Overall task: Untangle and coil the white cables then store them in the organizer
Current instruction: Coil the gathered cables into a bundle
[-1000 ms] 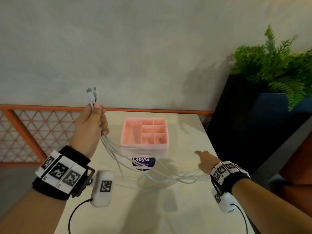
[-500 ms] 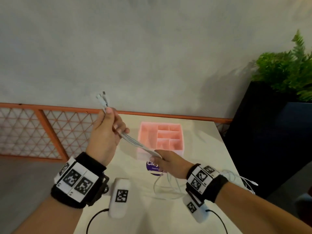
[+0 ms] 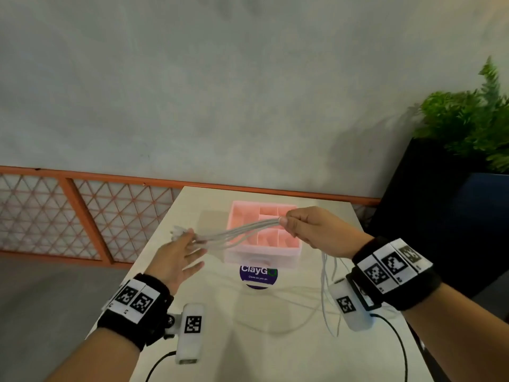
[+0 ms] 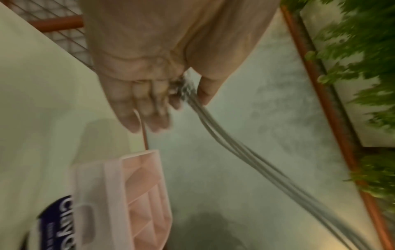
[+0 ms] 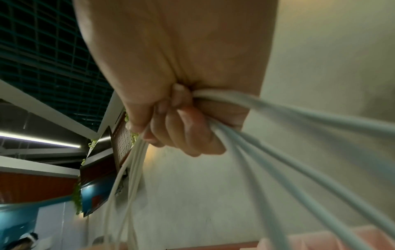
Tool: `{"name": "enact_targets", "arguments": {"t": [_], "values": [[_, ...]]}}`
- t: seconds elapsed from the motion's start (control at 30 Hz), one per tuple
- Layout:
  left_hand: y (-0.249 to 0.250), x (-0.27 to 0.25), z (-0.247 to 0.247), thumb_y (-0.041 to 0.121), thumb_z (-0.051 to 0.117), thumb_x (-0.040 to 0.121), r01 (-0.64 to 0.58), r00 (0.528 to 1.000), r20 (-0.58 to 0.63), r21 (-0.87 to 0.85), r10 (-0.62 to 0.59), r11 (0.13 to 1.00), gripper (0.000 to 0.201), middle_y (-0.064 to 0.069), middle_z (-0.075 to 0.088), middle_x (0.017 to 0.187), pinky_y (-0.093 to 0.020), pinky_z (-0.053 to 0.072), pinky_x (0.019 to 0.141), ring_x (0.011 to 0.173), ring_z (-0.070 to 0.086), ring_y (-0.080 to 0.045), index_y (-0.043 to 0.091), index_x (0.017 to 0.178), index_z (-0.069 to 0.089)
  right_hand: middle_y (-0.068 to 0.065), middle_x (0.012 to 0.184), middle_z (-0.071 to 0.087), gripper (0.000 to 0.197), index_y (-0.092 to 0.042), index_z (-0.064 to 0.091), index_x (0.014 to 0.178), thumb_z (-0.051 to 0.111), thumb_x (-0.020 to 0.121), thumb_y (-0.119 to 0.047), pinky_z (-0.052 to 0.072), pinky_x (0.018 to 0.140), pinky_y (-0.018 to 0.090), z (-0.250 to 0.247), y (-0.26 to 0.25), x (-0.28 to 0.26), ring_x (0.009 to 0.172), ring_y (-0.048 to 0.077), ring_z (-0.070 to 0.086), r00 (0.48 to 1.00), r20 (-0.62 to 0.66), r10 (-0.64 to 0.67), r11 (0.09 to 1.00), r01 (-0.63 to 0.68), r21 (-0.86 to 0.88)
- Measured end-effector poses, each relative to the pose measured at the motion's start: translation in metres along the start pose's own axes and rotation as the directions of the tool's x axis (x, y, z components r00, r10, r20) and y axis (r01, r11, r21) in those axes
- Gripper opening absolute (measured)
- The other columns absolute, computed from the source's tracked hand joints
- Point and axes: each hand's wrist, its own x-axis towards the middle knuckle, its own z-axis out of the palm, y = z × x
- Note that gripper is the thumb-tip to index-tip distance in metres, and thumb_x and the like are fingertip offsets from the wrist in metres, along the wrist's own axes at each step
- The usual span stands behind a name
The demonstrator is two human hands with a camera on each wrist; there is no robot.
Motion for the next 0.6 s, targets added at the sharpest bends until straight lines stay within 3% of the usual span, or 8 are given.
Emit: {"name": "enact_targets", "arguments": {"t": [0.07, 0.13, 0.2, 0.27, 0.33, 0.4, 0.43, 0.6], "values": [[-0.008, 0.000, 0.000, 0.050, 0.054, 0.088, 0.066, 0.995, -0.086, 0.141, -0.054, 0.988, 0.061, -0.009, 0.033, 0.153, -0.049, 0.030, 0.110, 0.140, 0.032, -0.028, 0.018, 0.138, 0.040, -0.013, 0.040, 0.039, 0.041, -0.014, 0.048, 0.063, 0.043, 0.096, -0.038, 0.028, 0.044, 0.009, -0.005, -0.006, 0.001, 0.040, 0.003, 0.032, 0.999, 0.029, 0.019, 1.000, -0.018, -0.026], [-0.008, -0.008, 0.012, 0.064, 0.058, 0.075, -0.025, 0.993, -0.103, 0.259, 0.054, 0.966, 0.094, 0.004, 0.012, 0.161, -0.046, 0.017, 0.116, 0.146, 0.017, -0.020, 0.029, 0.151, 0.013, -0.015, 0.040, 0.043, 0.042, -0.014, 0.048, 0.063, 0.042, 0.096, -0.040, 0.029, 0.046, 0.010, -0.006, -0.011, 0.002, 0.041, 0.003, 0.034, 0.998, 0.056, 0.035, 0.997, -0.030, -0.073], [-0.006, -0.021, 0.035, 0.069, 0.062, 0.063, -0.292, 0.955, 0.154, 0.344, 0.253, 0.893, 0.109, 0.016, 0.013, 0.158, -0.035, 0.018, 0.115, 0.144, 0.017, -0.008, 0.035, 0.150, 0.006, -0.012, 0.045, 0.043, 0.044, -0.018, 0.049, 0.061, 0.041, 0.095, -0.044, 0.031, 0.051, 0.013, -0.003, -0.016, 0.005, 0.045, 0.004, 0.037, 0.997, 0.074, 0.033, 0.988, -0.021, -0.155], [-0.007, -0.035, 0.063, 0.058, 0.070, 0.064, -0.466, 0.845, 0.474, 0.422, 0.249, 0.778, 0.100, 0.024, 0.030, 0.147, -0.021, 0.029, 0.107, 0.135, 0.031, 0.003, 0.037, 0.146, 0.016, -0.010, 0.049, 0.043, 0.043, -0.024, 0.048, 0.058, 0.041, 0.095, -0.045, 0.031, 0.053, 0.016, 0.000, -0.022, 0.008, 0.048, 0.004, 0.038, 0.995, 0.093, 0.024, 0.979, -0.004, -0.203], [-0.012, -0.034, 0.081, 0.036, 0.068, 0.080, -0.553, 0.781, 0.557, 0.407, 0.282, 0.727, 0.051, 0.017, 0.063, 0.118, -0.023, 0.044, 0.097, 0.111, 0.058, 0.001, 0.030, 0.126, 0.046, -0.009, 0.046, 0.042, 0.043, -0.021, 0.051, 0.059, 0.042, 0.095, -0.043, 0.030, 0.049, 0.014, -0.002, -0.027, 0.010, 0.045, 0.004, 0.037, 0.996, 0.088, 0.004, 0.985, 0.012, -0.172], [-0.008, -0.034, 0.089, 0.024, 0.053, 0.093, -0.526, 0.804, 0.481, 0.304, 0.349, 0.794, 0.011, 0.008, 0.065, 0.066, -0.034, 0.052, 0.079, 0.065, 0.064, -0.009, 0.014, 0.094, 0.058, -0.009, 0.043, 0.039, 0.041, -0.016, 0.058, 0.065, 0.046, 0.093, -0.043, 0.029, 0.045, 0.013, -0.008, -0.027, 0.010, 0.041, 0.005, 0.034, 0.998, 0.056, -0.001, 0.994, 0.007, -0.108], [-0.005, -0.034, 0.089, 0.022, 0.048, 0.095, -0.499, 0.819, 0.455, 0.265, 0.349, 0.825, 0.018, 0.007, 0.053, 0.051, -0.034, 0.052, 0.069, 0.050, 0.053, -0.010, 0.010, 0.086, 0.057, -0.010, 0.041, 0.039, 0.038, -0.016, 0.060, 0.068, 0.048, 0.092, -0.043, 0.030, 0.044, 0.014, -0.010, -0.025, 0.008, 0.041, 0.005, 0.034, 0.999, 0.049, 0.007, 0.997, -0.003, -0.078], [0.022, -0.027, 0.068, 0.020, 0.042, 0.098, -0.475, 0.852, 0.341, 0.185, 0.397, 0.860, 0.026, 0.010, 0.034, 0.047, -0.018, 0.028, 0.044, 0.043, 0.028, -0.007, 0.014, 0.076, 0.054, -0.012, 0.053, 0.041, 0.028, -0.018, 0.053, 0.071, 0.051, 0.092, -0.036, 0.042, 0.053, 0.023, -0.010, 0.011, -0.008, 0.049, 0.008, 0.041, 0.993, 0.033, 0.111, 0.994, -0.111, -0.003]]}}
